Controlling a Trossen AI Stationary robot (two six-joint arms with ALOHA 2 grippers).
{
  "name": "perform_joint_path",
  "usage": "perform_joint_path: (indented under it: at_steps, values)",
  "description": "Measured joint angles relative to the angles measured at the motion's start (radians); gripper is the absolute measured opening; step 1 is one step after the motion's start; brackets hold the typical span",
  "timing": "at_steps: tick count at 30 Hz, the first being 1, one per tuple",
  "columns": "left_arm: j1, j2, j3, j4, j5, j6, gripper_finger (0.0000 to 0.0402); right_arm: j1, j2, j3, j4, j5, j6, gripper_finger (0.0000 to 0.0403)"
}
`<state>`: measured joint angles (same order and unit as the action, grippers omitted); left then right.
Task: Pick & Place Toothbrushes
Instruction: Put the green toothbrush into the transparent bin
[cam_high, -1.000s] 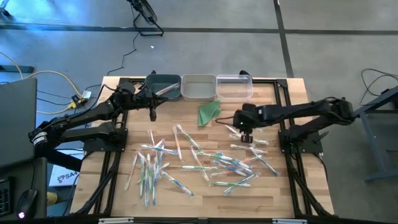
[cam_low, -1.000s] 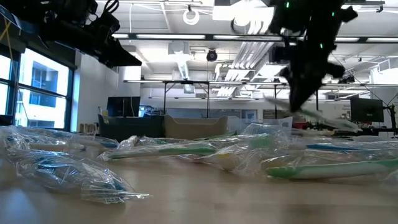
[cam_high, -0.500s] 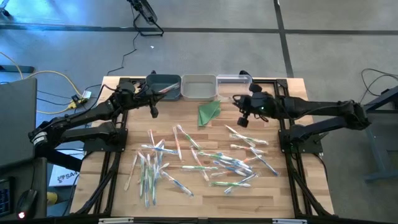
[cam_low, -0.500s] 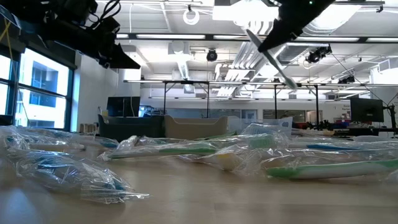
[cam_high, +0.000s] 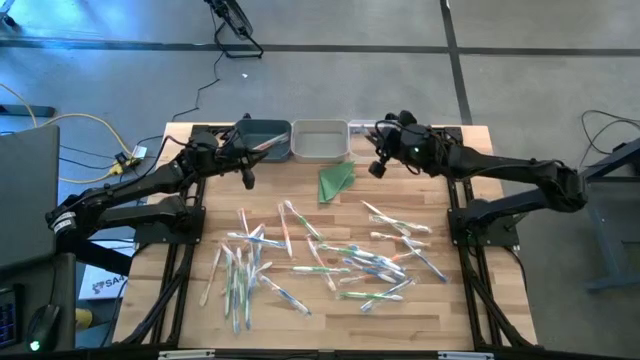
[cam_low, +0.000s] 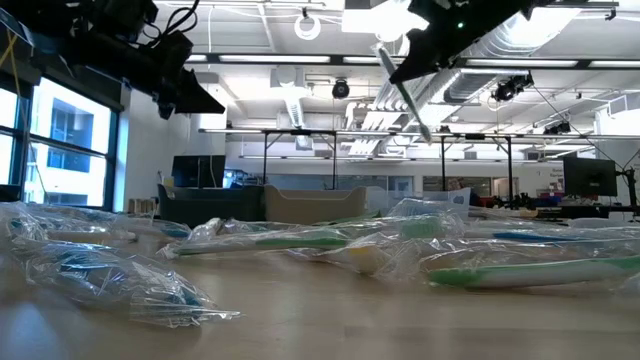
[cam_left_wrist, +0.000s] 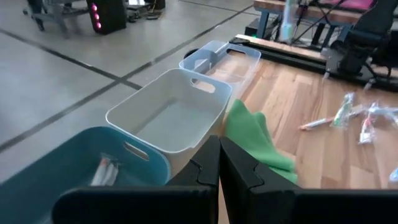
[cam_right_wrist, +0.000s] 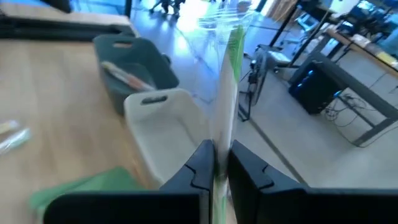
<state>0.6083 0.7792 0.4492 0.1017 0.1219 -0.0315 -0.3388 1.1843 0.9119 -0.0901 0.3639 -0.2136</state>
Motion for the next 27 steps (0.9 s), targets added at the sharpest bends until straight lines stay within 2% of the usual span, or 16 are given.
perform_joint_path:
  at_steps: [10, 15, 21, 27]
  values:
    - [0.0, 0.0, 0.0, 0.008, 0.0, -0.002, 0.0, -0.115, 0.134, 0.0, 0.212, -0.001, -0.071, 0.0018]
    - [0.0, 0.0, 0.0, 0.008, 0.0, 0.0, 0.0, -0.189, 0.178, 0.0, 0.242, -0.012, -0.08, 0.0018]
    - [0.0, 0.0, 0.0, 0.009, -0.007, 0.0, 0.0, -0.259, 0.215, 0.0, 0.299, -0.107, -0.08, 0.0018]
    - [0.0, 0.0, 0.0, 0.02, -0.009, 0.0, 0.0, -0.285, 0.214, 0.002, 0.3, -0.108, -0.074, 0.0018]
